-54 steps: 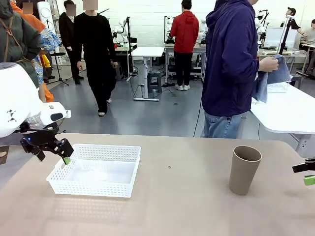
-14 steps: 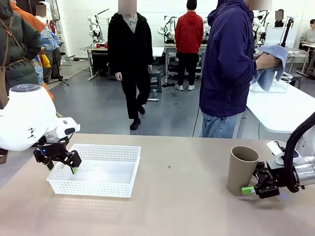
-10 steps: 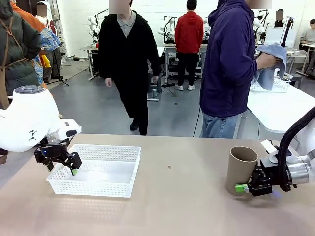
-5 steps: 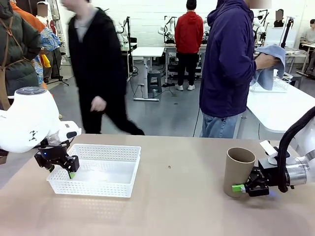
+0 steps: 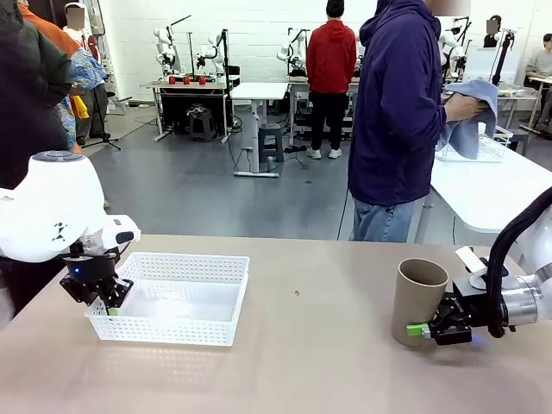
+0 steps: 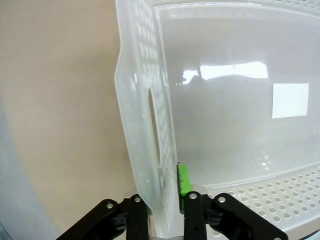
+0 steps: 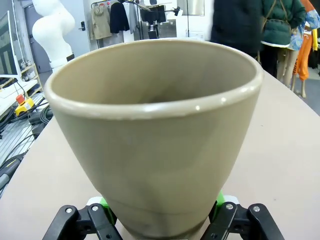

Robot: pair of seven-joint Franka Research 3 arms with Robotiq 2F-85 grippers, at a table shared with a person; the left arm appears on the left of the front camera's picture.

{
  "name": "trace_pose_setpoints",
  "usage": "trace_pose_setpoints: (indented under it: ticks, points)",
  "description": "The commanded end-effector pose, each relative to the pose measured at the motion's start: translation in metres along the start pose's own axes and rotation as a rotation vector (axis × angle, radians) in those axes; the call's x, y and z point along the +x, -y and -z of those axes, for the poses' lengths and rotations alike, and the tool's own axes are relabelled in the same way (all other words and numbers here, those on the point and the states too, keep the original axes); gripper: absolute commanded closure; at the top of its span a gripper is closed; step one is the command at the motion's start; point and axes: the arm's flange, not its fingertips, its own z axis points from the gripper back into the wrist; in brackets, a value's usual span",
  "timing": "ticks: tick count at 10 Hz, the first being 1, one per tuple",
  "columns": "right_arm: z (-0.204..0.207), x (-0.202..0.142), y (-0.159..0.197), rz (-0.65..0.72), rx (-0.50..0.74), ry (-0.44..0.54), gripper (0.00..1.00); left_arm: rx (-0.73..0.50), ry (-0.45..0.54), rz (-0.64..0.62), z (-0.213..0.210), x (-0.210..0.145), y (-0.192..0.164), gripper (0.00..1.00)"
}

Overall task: Clean and organize the cups into the basket.
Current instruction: Pick up the Organizing basket and move it to the center of the table, then pick up the Reusable plastic cup from the right side of the table and place it inside the Organizing basket.

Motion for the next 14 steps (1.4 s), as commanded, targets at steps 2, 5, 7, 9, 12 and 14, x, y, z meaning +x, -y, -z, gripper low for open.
trace_pose_setpoints:
  ticks: [2, 5, 7, 9, 12, 14]
  points:
    - [-0.002, -0.005, 0.002, -0.018, 0.017, 0.004, 1.0, -0.003, -0.008, -0.034, -0.004, 0.004, 0.003, 1.0]
    - [-0.004, -0.003, -0.001, -0.018, 0.022, -0.003, 1.0, -0.014, -0.017, -0.047, -0.003, 0.005, 0.003, 1.0]
    - [-0.005, 0.006, -0.01, 0.013, 0.019, -0.044, 0.79, -0.023, -0.013, -0.046, -0.003, 0.005, 0.006, 1.0]
    - [-0.017, 0.05, -0.037, 0.031, 0.039, -0.026, 0.79, -0.046, -0.015, -0.07, -0.006, 0.006, 0.021, 1.0]
    - [-0.045, 0.146, -0.064, -0.036, 0.028, 0.006, 0.79, -0.049, 0.0, -0.061, -0.008, 0.006, 0.061, 1.0]
    - [-0.054, 0.207, -0.069, -0.043, 0.008, 0.019, 0.79, -0.06, 0.013, -0.072, -0.01, 0.008, 0.088, 1.0]
